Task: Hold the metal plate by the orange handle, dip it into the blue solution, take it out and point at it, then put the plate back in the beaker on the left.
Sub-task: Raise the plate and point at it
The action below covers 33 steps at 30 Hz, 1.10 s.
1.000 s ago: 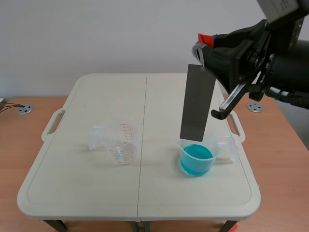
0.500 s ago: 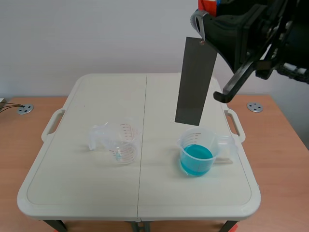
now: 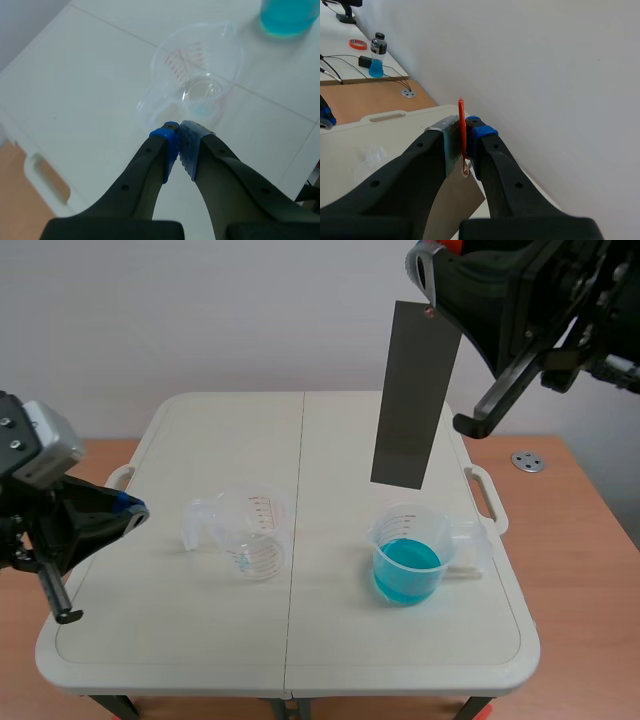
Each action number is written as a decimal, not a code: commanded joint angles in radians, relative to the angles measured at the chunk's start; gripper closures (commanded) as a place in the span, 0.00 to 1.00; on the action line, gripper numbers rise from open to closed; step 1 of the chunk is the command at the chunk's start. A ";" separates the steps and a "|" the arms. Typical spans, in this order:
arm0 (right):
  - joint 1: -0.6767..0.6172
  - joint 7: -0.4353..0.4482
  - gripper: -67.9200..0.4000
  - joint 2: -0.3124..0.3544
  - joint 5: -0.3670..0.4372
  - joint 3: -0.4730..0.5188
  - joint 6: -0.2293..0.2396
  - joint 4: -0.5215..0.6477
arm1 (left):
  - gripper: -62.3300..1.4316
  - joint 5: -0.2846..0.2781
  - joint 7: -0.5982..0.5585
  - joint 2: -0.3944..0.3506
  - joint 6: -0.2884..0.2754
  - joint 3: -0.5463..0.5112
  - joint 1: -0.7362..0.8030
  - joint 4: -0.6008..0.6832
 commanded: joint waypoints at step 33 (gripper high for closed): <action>0.007 0.013 0.98 0.010 0.014 0.009 0.005 0.023 | 0.93 0.031 0.179 0.350 -0.021 0.323 -0.351 0.007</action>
